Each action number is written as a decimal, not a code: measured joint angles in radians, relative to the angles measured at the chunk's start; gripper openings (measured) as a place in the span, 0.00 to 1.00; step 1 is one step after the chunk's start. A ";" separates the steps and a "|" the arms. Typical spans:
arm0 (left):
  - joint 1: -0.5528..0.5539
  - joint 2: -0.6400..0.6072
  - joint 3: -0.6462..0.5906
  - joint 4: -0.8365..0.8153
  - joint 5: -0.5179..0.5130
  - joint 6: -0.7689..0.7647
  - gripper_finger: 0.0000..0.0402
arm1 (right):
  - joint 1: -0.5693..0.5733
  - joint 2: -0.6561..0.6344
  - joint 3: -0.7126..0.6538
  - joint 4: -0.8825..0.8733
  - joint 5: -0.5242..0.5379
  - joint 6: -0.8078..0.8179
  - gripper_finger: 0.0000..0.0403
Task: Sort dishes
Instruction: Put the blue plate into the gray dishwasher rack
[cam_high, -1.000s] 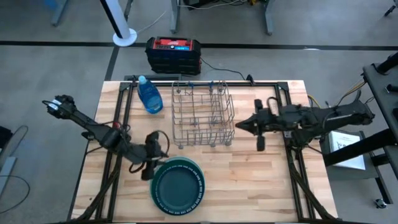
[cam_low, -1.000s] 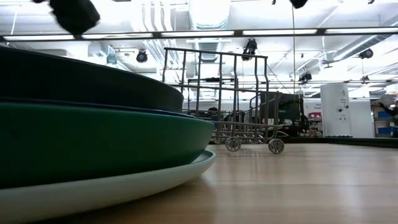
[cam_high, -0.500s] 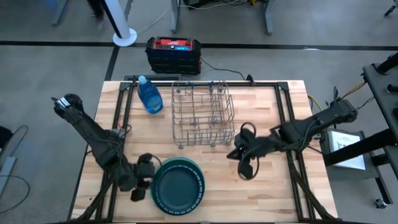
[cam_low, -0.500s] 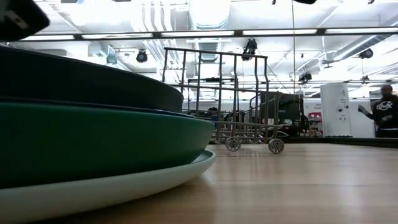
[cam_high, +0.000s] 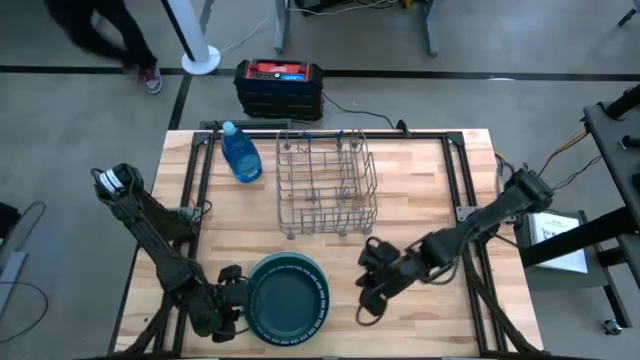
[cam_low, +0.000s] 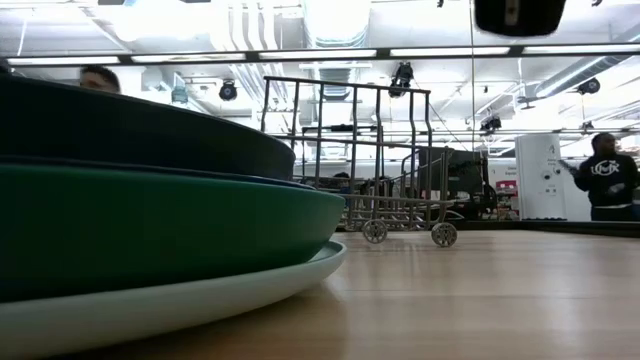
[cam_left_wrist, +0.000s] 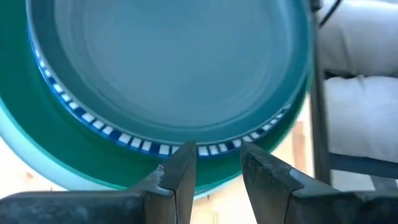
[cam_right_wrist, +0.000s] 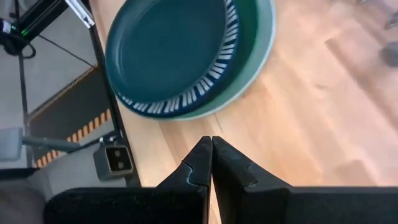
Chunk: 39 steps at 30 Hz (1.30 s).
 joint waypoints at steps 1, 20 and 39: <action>-0.001 0.013 0.000 0.000 -0.002 -0.008 0.29 | 0.000 0.024 0.000 0.035 -0.006 0.001 0.01; -0.011 0.107 0.011 0.013 -0.034 -0.033 0.29 | -0.083 0.315 0.197 0.066 0.047 -0.139 0.05; -0.011 0.095 0.016 0.012 -0.040 -0.050 0.29 | -0.148 0.395 0.216 0.165 0.016 -0.213 0.40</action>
